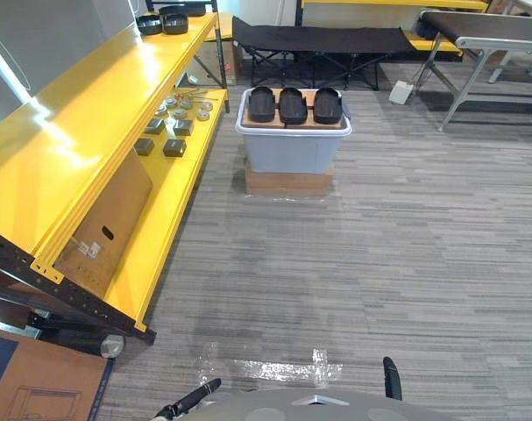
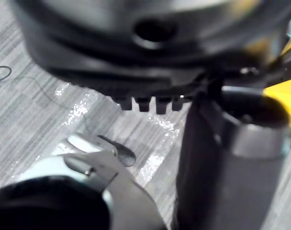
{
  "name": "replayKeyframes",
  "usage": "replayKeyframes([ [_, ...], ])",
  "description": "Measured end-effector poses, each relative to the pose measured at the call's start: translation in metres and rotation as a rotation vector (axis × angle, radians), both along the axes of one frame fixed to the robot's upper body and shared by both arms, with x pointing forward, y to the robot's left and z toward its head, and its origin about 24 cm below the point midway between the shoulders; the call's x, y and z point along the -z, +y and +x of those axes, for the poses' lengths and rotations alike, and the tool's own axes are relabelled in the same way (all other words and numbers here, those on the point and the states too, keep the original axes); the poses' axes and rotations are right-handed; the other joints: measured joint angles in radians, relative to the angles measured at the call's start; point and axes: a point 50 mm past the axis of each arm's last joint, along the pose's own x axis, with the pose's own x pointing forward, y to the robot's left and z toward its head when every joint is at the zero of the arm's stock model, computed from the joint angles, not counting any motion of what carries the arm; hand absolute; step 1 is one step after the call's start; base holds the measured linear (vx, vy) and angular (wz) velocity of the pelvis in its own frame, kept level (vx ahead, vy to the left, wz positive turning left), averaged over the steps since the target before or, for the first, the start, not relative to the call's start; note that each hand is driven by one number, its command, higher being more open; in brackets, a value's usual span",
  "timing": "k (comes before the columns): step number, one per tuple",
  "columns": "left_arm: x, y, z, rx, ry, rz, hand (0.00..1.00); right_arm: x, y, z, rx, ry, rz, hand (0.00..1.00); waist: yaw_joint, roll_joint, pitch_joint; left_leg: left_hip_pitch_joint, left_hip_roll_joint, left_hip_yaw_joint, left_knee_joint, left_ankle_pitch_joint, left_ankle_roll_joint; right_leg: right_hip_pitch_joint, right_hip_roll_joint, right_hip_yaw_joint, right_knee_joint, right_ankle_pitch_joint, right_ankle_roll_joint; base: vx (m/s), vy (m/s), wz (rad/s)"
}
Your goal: Walk over and take three plastic housings, then place them on the shelf
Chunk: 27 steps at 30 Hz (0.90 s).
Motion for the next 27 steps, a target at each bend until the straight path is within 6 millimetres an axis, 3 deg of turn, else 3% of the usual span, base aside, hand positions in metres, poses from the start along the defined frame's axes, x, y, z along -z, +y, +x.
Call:
replayKeyframes([
  [5,-0.004,0.003,0.018,0.013,-0.085,0.027,1.00,-0.008,0.007,0.042,-0.058,-0.181,0.008,1.00,-0.001,-0.016,0.010,0.006,-0.001,0.002,-0.032,0.020,0.002,-0.010,0.001,0.001,-0.003,0.004,0.006,-0.02,-0.003,-0.01],
  [7,-0.010,0.000,0.037,0.021,-0.184,0.029,1.00,-0.017,0.013,0.071,-0.120,-0.282,-0.019,1.00,0.002,-0.020,0.016,0.003,-0.002,0.001,-0.036,0.025,0.003,-0.014,0.000,0.001,-0.005,0.007,0.011,-0.04,-0.003,0.03],
  [8,-0.011,0.000,0.041,0.011,-0.206,0.025,1.00,-0.018,0.014,0.075,-0.125,-0.296,-0.021,1.00,0.003,-0.021,0.017,0.003,-0.002,0.001,-0.036,0.025,0.003,-0.014,0.000,0.001,-0.006,0.007,0.011,-0.04,-0.002,0.02],
  [11,-0.013,-0.013,0.055,0.011,-0.263,-0.026,1.00,-0.026,0.016,0.098,-0.145,-0.371,-0.036,1.00,0.003,-0.022,0.017,0.003,-0.005,0.001,-0.037,0.025,0.003,-0.010,-0.002,-0.002,-0.013,0.009,0.014,-0.01,0.000,0.01],
  [15,-0.014,-0.017,0.059,-0.007,-0.264,-0.021,1.00,-0.027,0.017,0.101,-0.135,-0.379,-0.025,1.00,0.002,-0.024,0.020,0.005,-0.006,-0.001,-0.037,0.025,0.003,-0.004,-0.002,-0.013,-0.018,0.009,0.014,0.01,-0.009,0.03],
  [27,-0.013,-0.014,0.054,-0.134,-0.262,0.084,1.00,-0.016,0.018,0.074,-0.040,-0.302,0.010,1.00,0.002,-0.020,0.028,0.023,-0.005,0.006,-0.037,0.021,-0.002,0.012,-0.003,-0.009,-0.015,0.009,0.014,-0.03,-0.006,-0.02],
])
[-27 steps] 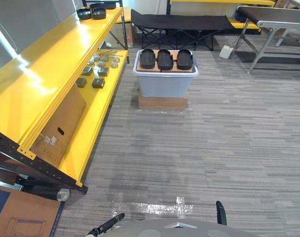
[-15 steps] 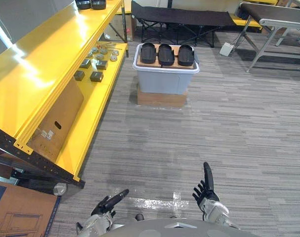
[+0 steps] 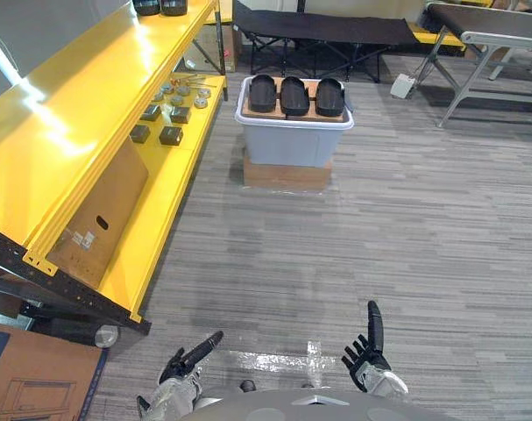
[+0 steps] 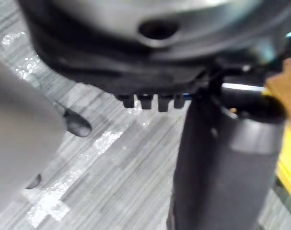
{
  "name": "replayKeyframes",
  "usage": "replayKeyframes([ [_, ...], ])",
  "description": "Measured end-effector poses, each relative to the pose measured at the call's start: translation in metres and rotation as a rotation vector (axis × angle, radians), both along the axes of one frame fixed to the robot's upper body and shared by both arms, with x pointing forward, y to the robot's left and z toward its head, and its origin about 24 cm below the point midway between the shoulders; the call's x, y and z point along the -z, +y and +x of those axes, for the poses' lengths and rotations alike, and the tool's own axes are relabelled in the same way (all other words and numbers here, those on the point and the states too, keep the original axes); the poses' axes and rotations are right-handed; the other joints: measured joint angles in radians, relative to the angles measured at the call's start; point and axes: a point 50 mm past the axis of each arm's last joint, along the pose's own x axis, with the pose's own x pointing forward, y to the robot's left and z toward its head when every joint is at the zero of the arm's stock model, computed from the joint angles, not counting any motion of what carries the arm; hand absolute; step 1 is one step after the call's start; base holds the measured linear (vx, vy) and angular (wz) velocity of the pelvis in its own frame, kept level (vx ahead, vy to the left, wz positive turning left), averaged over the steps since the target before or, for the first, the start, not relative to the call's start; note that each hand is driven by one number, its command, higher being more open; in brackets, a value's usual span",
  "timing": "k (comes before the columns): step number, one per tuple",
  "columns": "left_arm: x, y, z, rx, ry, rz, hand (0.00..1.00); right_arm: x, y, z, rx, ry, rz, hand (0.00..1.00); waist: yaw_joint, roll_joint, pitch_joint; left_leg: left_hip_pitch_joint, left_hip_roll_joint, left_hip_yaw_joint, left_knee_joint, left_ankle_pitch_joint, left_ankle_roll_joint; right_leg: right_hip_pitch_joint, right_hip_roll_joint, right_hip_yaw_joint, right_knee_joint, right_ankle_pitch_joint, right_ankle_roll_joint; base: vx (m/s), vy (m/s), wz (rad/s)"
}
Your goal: Walk over and take three plastic housings, then place them on the shelf
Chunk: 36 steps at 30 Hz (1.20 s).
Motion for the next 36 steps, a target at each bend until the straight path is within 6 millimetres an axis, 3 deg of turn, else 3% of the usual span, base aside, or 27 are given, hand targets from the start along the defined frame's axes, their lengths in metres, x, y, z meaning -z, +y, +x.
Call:
replayKeyframes([
  [11,0.001,0.003,-0.011,-0.042,0.014,0.012,1.00,0.002,0.000,-0.008,0.007,0.009,-0.010,1.00,-0.001,-0.003,0.013,0.000,0.001,0.011,-0.001,-0.002,0.005,-0.006,0.002,0.015,0.002,-0.002,-0.002,-0.02,-0.005,-0.03],
  [12,0.001,0.003,-0.011,-0.051,0.012,0.006,1.00,0.001,-0.001,-0.007,0.008,0.003,-0.012,1.00,0.000,-0.002,0.014,0.000,0.001,0.017,0.000,-0.008,0.009,-0.030,-0.004,0.018,0.045,-0.023,-0.010,0.01,0.004,-0.11],
  [14,0.001,0.003,-0.011,-0.060,0.008,-0.001,1.00,0.000,-0.002,-0.006,0.016,-0.013,-0.020,1.00,0.000,-0.004,0.021,0.003,-0.002,0.023,0.001,-0.021,0.014,-0.097,-0.028,0.025,0.202,-0.088,0.003,0.02,0.036,-0.15],
  [16,0.000,0.003,-0.004,-0.050,-0.009,-0.001,1.00,-0.003,-0.008,0.000,0.011,-0.030,-0.039,1.00,-0.004,0.004,0.066,0.033,0.007,0.036,0.034,-0.039,0.047,-0.237,-0.073,0.018,0.525,-0.135,0.016,0.03,0.065,-0.18],
  [17,-0.001,0.004,-0.004,-0.049,-0.011,0.003,1.00,-0.002,-0.008,-0.002,0.010,-0.027,-0.038,1.00,-0.006,0.004,0.072,0.036,0.008,0.036,0.044,-0.046,0.047,-0.249,-0.080,0.015,0.548,-0.141,0.005,0.06,0.060,-0.09],
  [20,-0.002,0.007,-0.002,-0.042,-0.018,0.008,1.00,-0.001,-0.005,-0.004,-0.012,-0.032,-0.025,1.00,-0.011,-0.005,0.076,0.033,0.025,0.045,0.088,-0.093,0.037,-0.307,-0.071,0.017,0.450,-0.138,0.008,0.10,0.030,-0.13],
  [22,-0.002,0.006,0.002,-0.030,-0.028,0.001,1.00,-0.001,-0.005,-0.005,-0.028,-0.037,-0.018,1.00,-0.024,0.000,0.084,0.034,0.068,0.043,0.122,-0.146,0.011,-0.346,-0.035,0.024,0.304,-0.099,0.050,0.19,-0.046,-0.03],
  [23,-0.002,0.007,0.002,-0.026,-0.030,0.001,1.00,-0.001,-0.005,-0.005,-0.038,-0.033,-0.024,1.00,-0.025,-0.002,0.085,0.036,0.075,0.043,0.132,-0.160,0.003,-0.352,-0.028,0.031,0.270,-0.083,0.051,0.27,-0.114,0.03],
  [24,-0.003,0.010,0.004,-0.009,-0.039,0.008,1.00,0.000,-0.005,-0.009,-0.044,-0.025,-0.028,1.00,-0.026,-0.018,0.089,0.043,0.078,0.034,0.164,-0.198,-0.010,-0.356,-0.026,0.057,0.233,-0.065,0.059,0.26,-0.135,0.08],
  [25,-0.004,0.012,0.006,-0.001,-0.043,0.015,1.00,0.001,-0.006,-0.011,-0.041,-0.019,-0.027,1.00,-0.025,-0.027,0.092,0.050,0.078,0.029,0.184,-0.221,-0.015,-0.364,-0.029,0.079,0.234,-0.064,0.051,0.33,-0.208,0.30],
  [26,-0.005,0.013,0.008,0.003,-0.053,0.019,1.00,0.002,-0.008,-0.018,-0.031,0.001,-0.031,1.00,-0.027,-0.032,0.090,0.052,0.084,0.003,0.248,-0.286,-0.020,-0.373,-0.039,0.110,0.303,-0.064,0.020,0.30,-0.199,0.40],
  [27,-0.004,0.010,0.009,-0.002,-0.057,0.011,1.00,0.003,-0.010,-0.020,-0.026,0.009,-0.036,1.00,-0.030,-0.025,0.087,0.051,0.094,-0.013,0.269,-0.308,-0.019,-0.385,-0.039,0.105,0.352,-0.065,-0.001,0.41,-0.265,0.73],
  [28,-0.002,0.005,0.004,-0.019,-0.046,-0.006,1.00,0.004,-0.014,-0.028,-0.018,0.036,-0.043,1.00,-0.042,-0.002,0.071,0.055,0.123,-0.034,0.289,-0.340,-0.032,-0.388,-0.024,0.081,0.424,-0.081,-0.021,0.47,-0.263,0.72],
  [29,-0.002,0.003,0.002,-0.035,-0.043,-0.016,1.00,0.005,-0.014,-0.031,-0.012,0.046,-0.043,1.00,-0.046,0.000,0.062,0.042,0.129,-0.046,0.354,-0.353,-0.053,-0.377,-0.020,0.071,0.429,-0.071,-0.036,0.47,-0.249,0.84],
  [30,-0.001,0.003,0.002,-0.064,-0.043,-0.026,1.00,0.004,-0.021,-0.034,-0.010,0.063,-0.063,1.00,-0.051,0.028,0.065,-0.075,0.166,-0.039,0.622,-0.360,-0.082,-0.361,-0.001,0.053,0.437,-0.089,-0.065,0.48,-0.259,0.46],
  [31,0.001,-0.004,-0.003,-0.099,-0.024,-0.046,1.00,0.002,-0.029,-0.032,-0.019,0.059,-0.092,1.00,-0.035,0.067,0.081,-0.193,0.223,-0.018,0.876,-0.282,-0.110,-0.286,0.038,0.043,0.370,-0.090,-0.082,0.51,-0.224,0.23],
  [32,0.002,-0.005,-0.006,-0.136,-0.014,-0.059,1.00,0.002,-0.032,-0.032,-0.022,0.058,-0.104,1.00,-0.029,0.076,0.089,-0.230,0.240,-0.007,0.957,-0.280,-0.118,-0.247,0.054,0.042,0.337,-0.088,-0.095,0.66,-0.241,-0.07],
  [33,0.004,-0.006,-0.010,-0.169,0.000,-0.071,1.00,0.002,-0.035,-0.035,-0.032,0.071,-0.115,1.00,-0.019,0.085,0.095,-0.268,0.229,-0.004,0.976,-0.297,-0.137,-0.175,0.063,0.045,0.294,-0.090,-0.103,0.69,-0.173,-0.20],
  [35,0.005,-0.004,-0.018,-0.188,-0.003,-0.094,1.00,0.003,-0.035,-0.032,-0.059,0.079,-0.123,1.00,0.003,0.080,0.095,-0.300,0.183,0.019,0.844,-0.313,-0.129,-0.084,0.059,0.074,0.232,-0.094,-0.110,0.56,-0.102,-0.53],
  [36,0.005,-0.003,-0.022,-0.190,-0.017,-0.108,1.00,0.000,-0.032,-0.021,-0.079,0.049,-0.126,1.00,0.019,0.072,0.100,-0.340,0.153,0.023,0.734,-0.311,-0.123,-0.047,0.050,0.109,0.190,-0.094,-0.110,0.50,-0.023,-0.86],
])
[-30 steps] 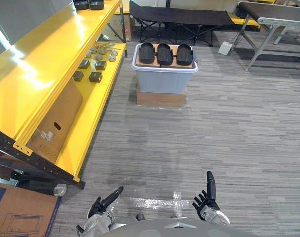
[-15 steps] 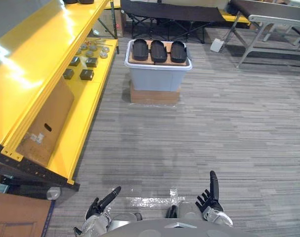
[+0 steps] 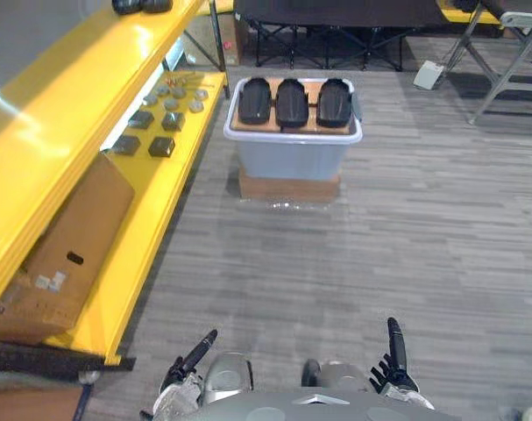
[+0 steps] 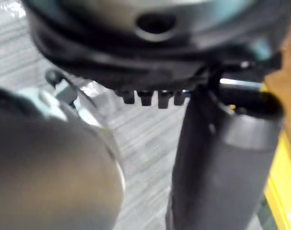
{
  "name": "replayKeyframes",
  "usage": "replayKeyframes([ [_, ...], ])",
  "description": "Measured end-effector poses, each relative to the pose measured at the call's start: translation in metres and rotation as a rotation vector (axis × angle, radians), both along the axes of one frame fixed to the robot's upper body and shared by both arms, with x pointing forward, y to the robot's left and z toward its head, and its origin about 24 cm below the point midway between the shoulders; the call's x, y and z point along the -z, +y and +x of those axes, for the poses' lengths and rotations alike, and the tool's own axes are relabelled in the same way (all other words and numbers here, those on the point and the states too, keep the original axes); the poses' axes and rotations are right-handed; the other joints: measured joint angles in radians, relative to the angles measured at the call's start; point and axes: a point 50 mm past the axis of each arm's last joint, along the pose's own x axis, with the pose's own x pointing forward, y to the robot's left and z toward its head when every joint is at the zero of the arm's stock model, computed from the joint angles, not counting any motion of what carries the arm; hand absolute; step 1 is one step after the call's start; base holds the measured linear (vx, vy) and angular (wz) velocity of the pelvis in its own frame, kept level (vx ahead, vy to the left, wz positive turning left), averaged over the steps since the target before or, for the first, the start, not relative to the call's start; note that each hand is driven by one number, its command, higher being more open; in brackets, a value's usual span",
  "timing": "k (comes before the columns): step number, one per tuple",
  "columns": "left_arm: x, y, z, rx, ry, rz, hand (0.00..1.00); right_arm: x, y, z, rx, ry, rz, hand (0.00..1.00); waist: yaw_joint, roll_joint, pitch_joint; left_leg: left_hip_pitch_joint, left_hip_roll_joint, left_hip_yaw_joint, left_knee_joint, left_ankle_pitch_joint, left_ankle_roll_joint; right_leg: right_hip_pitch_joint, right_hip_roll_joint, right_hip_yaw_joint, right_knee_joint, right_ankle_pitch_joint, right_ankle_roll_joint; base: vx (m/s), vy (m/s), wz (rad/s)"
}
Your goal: Walk over and take three plastic housings, then place them on the shelf
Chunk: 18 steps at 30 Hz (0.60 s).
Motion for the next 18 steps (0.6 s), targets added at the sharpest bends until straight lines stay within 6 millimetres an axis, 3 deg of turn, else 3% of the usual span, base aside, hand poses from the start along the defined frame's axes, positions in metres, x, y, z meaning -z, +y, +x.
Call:
replayKeyframes([
  [2,-0.001,0.005,-0.002,-0.016,-0.023,-0.007,1.00,-0.002,0.011,0.015,-0.005,-0.044,0.022,1.00,0.017,-0.030,0.018,-0.072,-0.036,-0.043,-0.250,0.094,0.004,0.051,-0.029,0.022,-0.046,-0.006,0.009,0.50,0.018,-0.69],
  [3,-0.001,0.008,-0.005,-0.024,-0.021,-0.005,1.00,-0.003,0.013,0.017,-0.005,-0.059,0.016,1.00,0.020,-0.039,0.024,-0.088,-0.043,-0.070,-0.360,0.161,-0.001,0.080,-0.042,0.024,-0.062,-0.026,0.036,0.43,0.078,-0.29],
  [4,0.000,0.008,-0.009,-0.012,-0.011,-0.003,1.00,-0.004,0.015,0.016,-0.013,-0.064,0.008,1.00,0.018,-0.033,0.027,-0.105,-0.036,-0.089,-0.436,0.208,-0.004,0.113,-0.042,0.025,-0.074,-0.046,0.052,0.40,0.163,-0.20],
  [6,0.004,0.004,-0.025,0.017,0.031,-0.048,1.00,-0.003,0.013,0.009,-0.023,-0.052,-0.017,1.00,0.019,-0.019,0.021,-0.118,-0.008,-0.087,-0.456,0.286,0.001,0.182,-0.046,0.033,-0.050,-0.136,0.082,0.42,0.258,-0.13],
  [7,0.004,0.008,-0.028,0.025,0.032,-0.062,1.00,-0.002,0.017,0.007,-0.023,-0.039,-0.017,1.00,0.020,-0.046,0.019,-0.123,-0.029,-0.070,-0.414,0.355,0.017,0.196,-0.072,0.036,-0.023,-0.178,0.087,0.48,0.307,-0.10],
  [8,0.002,0.019,-0.031,0.044,0.027,-0.045,1.00,0.000,0.024,0.006,-0.019,-0.031,-0.005,1.00,0.028,-0.100,0.007,-0.131,-0.083,-0.056,-0.377,0.365,0.043,0.189,-0.124,0.039,0.032,-0.228,0.068,0.50,0.263,-0.07],
  [9,0.001,0.024,-0.029,0.063,0.024,-0.029,1.00,0.001,0.027,0.004,-0.014,-0.022,-0.001,1.00,0.029,-0.122,0.002,-0.131,-0.099,-0.055,-0.373,0.359,0.059,0.168,-0.146,0.048,0.085,-0.234,0.063,0.50,0.190,-0.03],
  [12,-0.001,0.032,-0.020,0.152,0.026,0.000,1.00,0.000,0.030,0.010,-0.017,-0.027,0.005,1.00,0.017,-0.149,0.015,-0.037,-0.158,-0.028,-0.417,0.338,0.140,-0.042,-0.257,0.049,0.584,-0.143,0.140,0.44,0.194,-0.01],
  [14,-0.002,0.029,-0.012,0.218,0.015,0.010,1.00,0.001,0.028,0.008,-0.010,-0.022,0.015,1.00,0.009,-0.128,0.026,0.067,-0.170,-0.029,-0.462,0.319,0.159,-0.102,-0.265,0.026,0.665,-0.184,0.128,0.51,0.220,-0.02],
  [16,-0.004,0.025,0.006,0.262,-0.034,0.019,1.00,-0.001,0.025,0.011,-0.016,-0.039,-0.003,1.00,-0.006,-0.092,0.015,0.154,-0.161,-0.039,-0.525,0.312,0.169,-0.163,-0.227,-0.044,0.494,-0.208,0.121,0.41,0.106,0.05],
  [17,-0.006,0.023,0.013,0.268,-0.058,0.022,1.00,-0.001,0.025,0.013,-0.016,-0.047,-0.006,1.00,-0.011,-0.086,0.012,0.168,-0.154,-0.045,-0.536,0.305,0.171,-0.182,-0.207,-0.043,0.428,-0.206,0.123,0.35,0.007,0.25],
  [18,-0.008,0.019,0.027,0.276,-0.107,0.026,1.00,-0.002,0.022,0.014,-0.016,-0.054,-0.014,1.00,-0.017,-0.072,0.012,0.189,-0.135,-0.059,-0.551,0.288,0.158,-0.221,-0.169,-0.034,0.307,-0.189,0.140,0.33,-0.025,0.22],
])
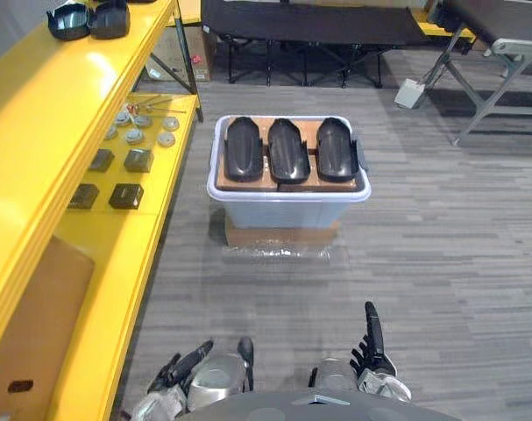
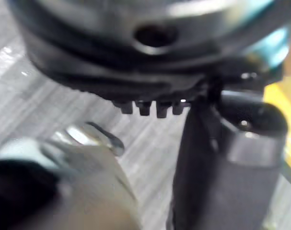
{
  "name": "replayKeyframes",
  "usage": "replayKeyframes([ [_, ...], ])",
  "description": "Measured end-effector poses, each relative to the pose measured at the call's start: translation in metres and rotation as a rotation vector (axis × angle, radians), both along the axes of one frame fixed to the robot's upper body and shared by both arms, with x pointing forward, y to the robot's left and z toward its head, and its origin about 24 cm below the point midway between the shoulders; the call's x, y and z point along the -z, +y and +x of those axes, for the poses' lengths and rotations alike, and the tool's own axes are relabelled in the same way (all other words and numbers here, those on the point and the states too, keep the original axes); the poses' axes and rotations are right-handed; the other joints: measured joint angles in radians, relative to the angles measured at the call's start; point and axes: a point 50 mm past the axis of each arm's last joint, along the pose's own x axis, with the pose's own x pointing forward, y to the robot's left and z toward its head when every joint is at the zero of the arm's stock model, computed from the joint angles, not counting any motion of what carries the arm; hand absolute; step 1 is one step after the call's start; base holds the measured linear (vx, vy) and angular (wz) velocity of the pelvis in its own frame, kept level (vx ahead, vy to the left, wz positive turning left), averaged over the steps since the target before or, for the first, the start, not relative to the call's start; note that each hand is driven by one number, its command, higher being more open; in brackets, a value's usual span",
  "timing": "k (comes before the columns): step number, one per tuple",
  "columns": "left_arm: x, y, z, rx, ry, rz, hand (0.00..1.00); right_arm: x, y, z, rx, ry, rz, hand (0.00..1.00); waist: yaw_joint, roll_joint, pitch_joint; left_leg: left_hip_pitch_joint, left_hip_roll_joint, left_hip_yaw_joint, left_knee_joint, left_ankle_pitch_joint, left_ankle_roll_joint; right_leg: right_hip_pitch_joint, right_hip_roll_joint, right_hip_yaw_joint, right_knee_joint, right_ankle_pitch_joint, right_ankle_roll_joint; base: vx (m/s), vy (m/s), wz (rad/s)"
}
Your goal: Walk over and take three plastic housings, then place them on the shelf
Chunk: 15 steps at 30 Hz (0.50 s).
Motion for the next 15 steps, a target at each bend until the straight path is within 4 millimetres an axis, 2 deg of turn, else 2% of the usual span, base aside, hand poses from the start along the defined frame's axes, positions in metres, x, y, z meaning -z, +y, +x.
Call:
replayKeyframes([
  [1,-0.002,-0.007,0.013,0.010,-0.045,-0.005,1.00,-0.001,-0.002,0.001,0.011,-0.008,-0.007,1.00,-0.002,0.014,0.001,0.014,0.026,-0.010,0.000,-0.021,-0.012,-0.034,0.033,0.024,-0.125,0.053,0.013,0.32,-0.035,0.19],
  [3,-0.004,-0.015,0.022,0.008,-0.090,-0.025,1.00,-0.001,-0.002,0.001,0.019,-0.011,-0.010,1.00,-0.002,0.013,-0.001,0.031,0.049,-0.018,0.013,-0.052,-0.033,-0.060,0.045,0.053,-0.247,0.154,0.009,0.29,-0.100,0.17],
  [4,-0.008,-0.015,0.028,-0.001,-0.129,-0.034,1.00,-0.001,0.000,0.001,0.020,-0.015,-0.009,1.00,-0.001,0.000,-0.008,0.044,0.060,-0.033,0.058,-0.099,-0.046,-0.063,0.040,0.054,-0.289,0.245,0.014,0.34,-0.203,0.27],
  [5,-0.010,-0.015,0.031,-0.002,-0.146,-0.030,1.00,0.000,0.002,-0.002,0.018,-0.008,-0.004,1.00,0.000,-0.009,-0.015,0.047,0.060,-0.041,0.078,-0.123,-0.057,-0.061,0.033,0.057,-0.291,0.277,0.012,0.55,-0.425,0.47],
  [6,-0.012,-0.013,0.032,-0.009,-0.157,-0.015,1.00,0.002,0.009,-0.007,0.025,0.004,0.020,1.00,0.003,-0.037,-0.033,0.055,0.051,-0.060,0.109,-0.169,-0.076,-0.043,0.013,0.054,-0.288,0.343,0.000,0.35,-0.302,0.39],
  [7,-0.011,-0.016,0.033,-0.021,-0.154,-0.017,1.00,0.002,0.009,-0.005,0.031,0.001,0.025,1.00,0.004,-0.034,-0.033,0.063,0.064,-0.069,0.128,-0.189,-0.087,-0.041,0.019,0.046,-0.263,0.363,-0.029,0.50,-0.449,0.49],
  [8,-0.009,-0.032,0.032,-0.038,-0.145,-0.057,1.00,0.000,-0.002,-0.005,0.002,0.006,-0.017,1.00,0.002,0.025,-0.050,0.059,0.120,-0.087,0.161,-0.225,-0.116,-0.041,0.062,0.009,-0.216,0.294,-0.044,0.31,-0.247,0.32],
  [9,-0.009,-0.037,0.032,-0.043,-0.142,-0.067,1.00,0.000,-0.005,-0.005,-0.002,0.006,-0.027,1.00,0.001,0.037,-0.053,0.051,0.132,-0.090,0.189,-0.231,-0.127,-0.038,0.073,-0.004,-0.208,0.268,-0.055,0.45,-0.336,0.47],
  [10,-0.009,-0.040,0.034,-0.047,-0.143,-0.072,1.00,-0.001,-0.009,-0.004,0.009,0.001,-0.036,1.00,-0.005,0.062,-0.056,-0.007,0.155,-0.080,0.316,-0.234,-0.153,-0.019,0.090,-0.025,-0.202,0.240,-0.066,0.28,-0.183,0.39],
  [12,-0.009,-0.039,0.035,-0.050,-0.134,-0.056,1.00,-0.002,-0.013,-0.005,0.016,0.007,-0.050,1.00,0.001,0.060,-0.041,-0.072,0.195,-0.047,0.490,-0.229,-0.214,0.059,0.109,-0.046,-0.232,0.221,-0.084,0.33,-0.232,0.34],
  [14,-0.008,-0.035,0.031,-0.052,-0.118,-0.037,1.00,0.000,-0.014,-0.009,0.008,0.021,-0.057,1.00,0.002,0.058,-0.043,-0.071,0.205,0.002,0.418,-0.233,-0.218,0.129,0.109,-0.068,-0.279,0.220,-0.085,0.27,-0.158,0.12],
  [15,-0.008,-0.033,0.031,-0.042,-0.119,-0.029,1.00,-0.001,-0.013,-0.007,-0.002,0.007,-0.063,1.00,0.001,0.057,-0.043,-0.078,0.207,0.016,0.321,-0.223,-0.205,0.156,0.109,-0.070,-0.314,0.219,-0.082,0.17,-0.053,-0.08],
])
